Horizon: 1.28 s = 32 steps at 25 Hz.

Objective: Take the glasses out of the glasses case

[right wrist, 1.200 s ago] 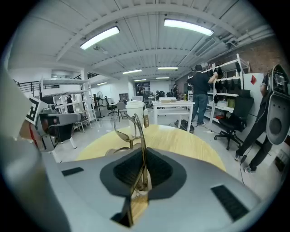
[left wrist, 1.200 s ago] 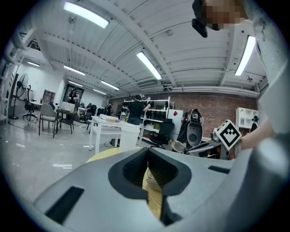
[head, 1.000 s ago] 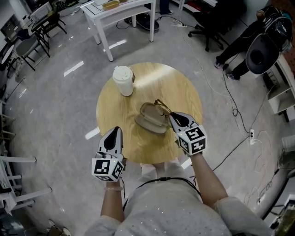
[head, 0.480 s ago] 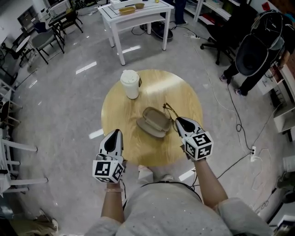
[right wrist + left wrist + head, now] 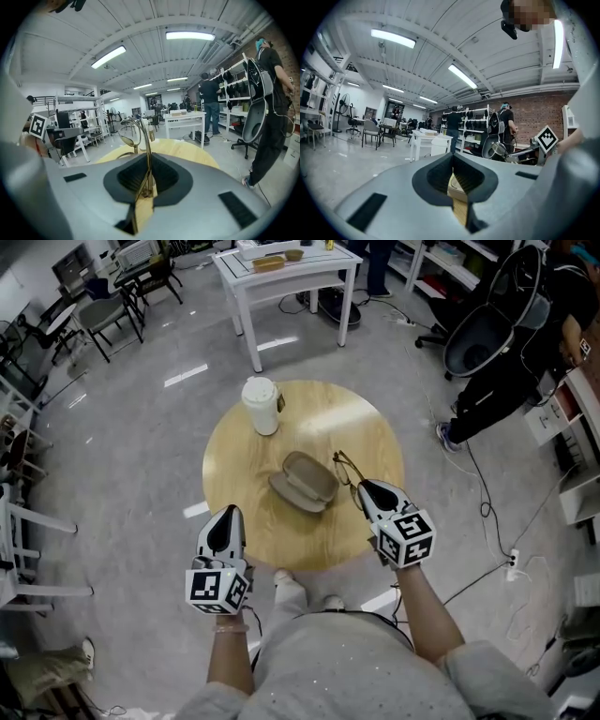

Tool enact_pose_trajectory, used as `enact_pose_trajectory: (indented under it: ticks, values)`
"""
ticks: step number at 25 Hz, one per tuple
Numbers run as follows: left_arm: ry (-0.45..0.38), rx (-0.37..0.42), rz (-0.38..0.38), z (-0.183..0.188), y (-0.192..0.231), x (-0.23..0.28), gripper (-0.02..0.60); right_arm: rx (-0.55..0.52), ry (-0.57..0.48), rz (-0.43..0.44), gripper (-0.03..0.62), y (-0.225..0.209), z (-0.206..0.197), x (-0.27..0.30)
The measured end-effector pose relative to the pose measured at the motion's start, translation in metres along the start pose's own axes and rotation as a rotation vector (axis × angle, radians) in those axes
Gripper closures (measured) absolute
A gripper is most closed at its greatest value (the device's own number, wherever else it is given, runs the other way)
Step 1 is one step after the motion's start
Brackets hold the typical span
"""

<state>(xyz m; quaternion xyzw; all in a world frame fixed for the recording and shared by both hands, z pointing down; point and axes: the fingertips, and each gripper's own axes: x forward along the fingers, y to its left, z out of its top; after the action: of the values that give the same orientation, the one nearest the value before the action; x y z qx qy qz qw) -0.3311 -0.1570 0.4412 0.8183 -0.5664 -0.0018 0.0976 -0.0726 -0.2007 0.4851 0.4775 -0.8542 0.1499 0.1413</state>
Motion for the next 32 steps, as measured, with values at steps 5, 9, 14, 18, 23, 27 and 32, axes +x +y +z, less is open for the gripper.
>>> enact_pose_trajectory:
  ticks: [5,9,14,18,23,27,32]
  values:
    - [-0.018,0.005,0.034,-0.001,-0.01,-0.016,0.577,-0.01,-0.022,0.023,0.562,0.002,0.0,-0.011]
    - [-0.029,0.01,0.054,-0.001,-0.018,-0.028,0.577,-0.014,-0.038,0.038,0.562,0.005,-0.001,-0.022]
    - [-0.038,0.019,0.075,0.002,-0.028,-0.041,0.577,-0.019,-0.046,0.058,0.562,0.007,-0.003,-0.034]
    - [-0.046,0.019,0.1,0.001,-0.033,-0.051,0.577,-0.026,-0.055,0.071,0.562,0.008,-0.006,-0.042]
    - [-0.056,0.024,0.124,0.0,-0.04,-0.065,0.577,-0.04,-0.067,0.08,0.562,0.007,-0.007,-0.054]
    - [-0.064,0.025,0.145,0.0,-0.044,-0.072,0.577,-0.044,-0.078,0.088,0.563,0.005,-0.005,-0.061]
    - [-0.078,0.024,0.162,0.0,-0.048,-0.084,0.577,-0.05,-0.094,0.095,0.563,0.009,-0.005,-0.071]
